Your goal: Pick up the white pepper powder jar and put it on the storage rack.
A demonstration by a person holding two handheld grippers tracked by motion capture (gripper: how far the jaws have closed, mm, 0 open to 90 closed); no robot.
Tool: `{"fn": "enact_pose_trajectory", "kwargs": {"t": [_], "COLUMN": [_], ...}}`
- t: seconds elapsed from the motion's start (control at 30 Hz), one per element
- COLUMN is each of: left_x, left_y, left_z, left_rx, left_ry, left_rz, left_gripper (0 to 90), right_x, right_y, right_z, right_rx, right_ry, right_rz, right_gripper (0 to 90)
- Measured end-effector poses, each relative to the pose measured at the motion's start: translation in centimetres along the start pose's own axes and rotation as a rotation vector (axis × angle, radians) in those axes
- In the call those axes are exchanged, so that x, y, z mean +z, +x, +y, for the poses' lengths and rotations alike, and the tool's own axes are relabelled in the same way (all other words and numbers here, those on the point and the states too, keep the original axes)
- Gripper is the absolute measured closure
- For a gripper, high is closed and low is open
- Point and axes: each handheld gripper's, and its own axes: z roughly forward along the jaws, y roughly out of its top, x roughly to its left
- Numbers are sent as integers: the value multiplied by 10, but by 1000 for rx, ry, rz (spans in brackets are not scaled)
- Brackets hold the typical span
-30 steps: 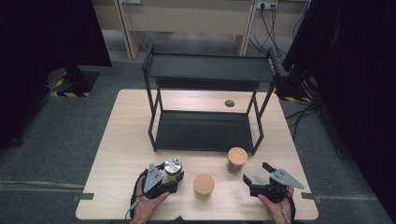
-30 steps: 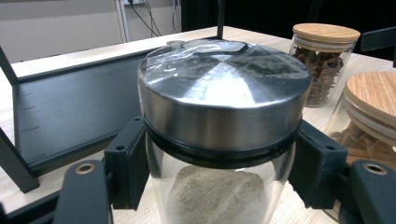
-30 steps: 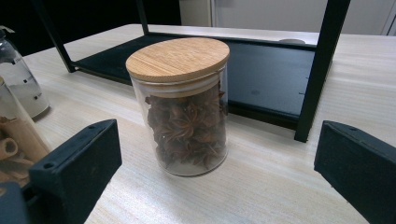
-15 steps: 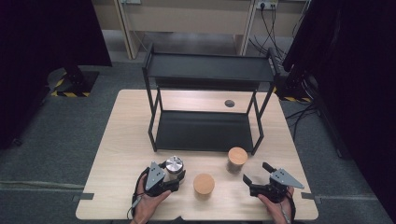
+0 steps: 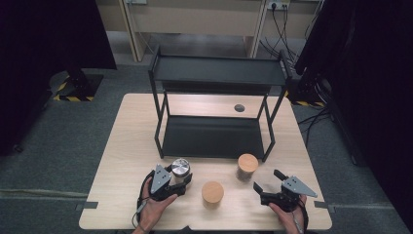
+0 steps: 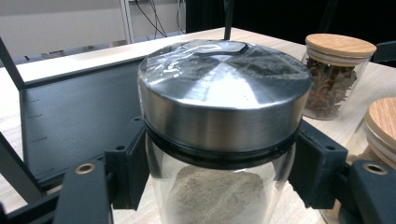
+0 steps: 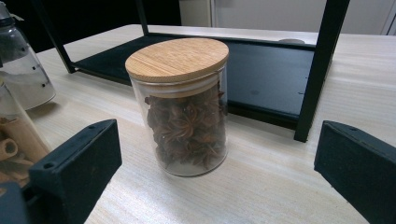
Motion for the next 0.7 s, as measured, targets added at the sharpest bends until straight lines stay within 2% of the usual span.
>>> {"fn": "enact_pose_trajectory", "kwargs": {"t": [0.17, 0.7], "left_x": [2, 14], "left_y": [2, 5], "left_z": [4, 22], "left_rx": [-11, -5], "left_ry": [4, 13], "left_rz": [-6, -5], "left_gripper": [308, 309], "right_x": [0, 0], "right_y": [0, 0], "right_z": [0, 0], "right_rx": [2, 1], "right_ry": [0, 1], "right_rz": [0, 1], "right_gripper": [9, 9]}}
